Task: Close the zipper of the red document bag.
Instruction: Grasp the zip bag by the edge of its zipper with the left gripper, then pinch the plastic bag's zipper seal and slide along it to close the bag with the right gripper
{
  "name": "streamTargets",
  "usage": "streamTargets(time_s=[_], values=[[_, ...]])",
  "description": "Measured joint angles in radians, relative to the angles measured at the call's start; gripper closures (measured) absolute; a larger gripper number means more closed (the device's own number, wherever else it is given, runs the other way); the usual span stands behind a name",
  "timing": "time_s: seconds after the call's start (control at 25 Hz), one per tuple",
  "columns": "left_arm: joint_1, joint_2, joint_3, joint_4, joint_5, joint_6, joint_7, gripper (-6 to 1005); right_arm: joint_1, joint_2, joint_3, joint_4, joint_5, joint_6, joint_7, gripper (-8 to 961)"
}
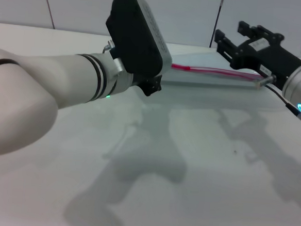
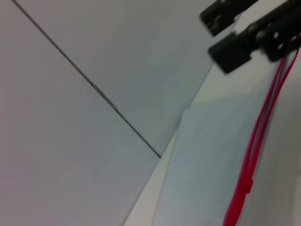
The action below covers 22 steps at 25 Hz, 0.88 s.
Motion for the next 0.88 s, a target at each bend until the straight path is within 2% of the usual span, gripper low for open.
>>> streamTargets(time_s=[0.2, 0.28, 0.32, 0.44, 0.56, 0.88], values=[[0.009, -0.002, -0.011, 0.024, 0.0, 0.001, 0.0, 970, -0.034, 0.009, 0.135, -0.087, -0.164, -0.188, -0.002, 381], [0.015, -0.002, -0.012, 0.036, 0.0, 0.001, 0.0, 971, -0.048, 0.028, 0.195, -0.121, -0.245, -0.28, -0.009, 380], [0.018, -0.002, -0.012, 0.043, 0.0, 0.001, 0.002, 971, -0.048, 0.028, 0.195, -0.121, -0.245, -0.28, -0.009, 380], [0.032, -0.001, -0.013, 0.071, 0.0, 0.001, 0.017, 972, -0.053, 0.057, 0.243, -0.142, -0.299, -0.362, -0.04, 380], [0.038, -0.003, -0.016, 0.086, 0.0, 0.002, 0.026, 974, -0.048, 0.094, 0.289, -0.152, -0.315, -0.452, -0.119, 380], [0.036, -0.004, -0.016, 0.098, 0.0, 0.015, 0.035, 976, -0.064, 0.257, 0.464, -0.147, -0.316, -0.685, -0.472, 380]])
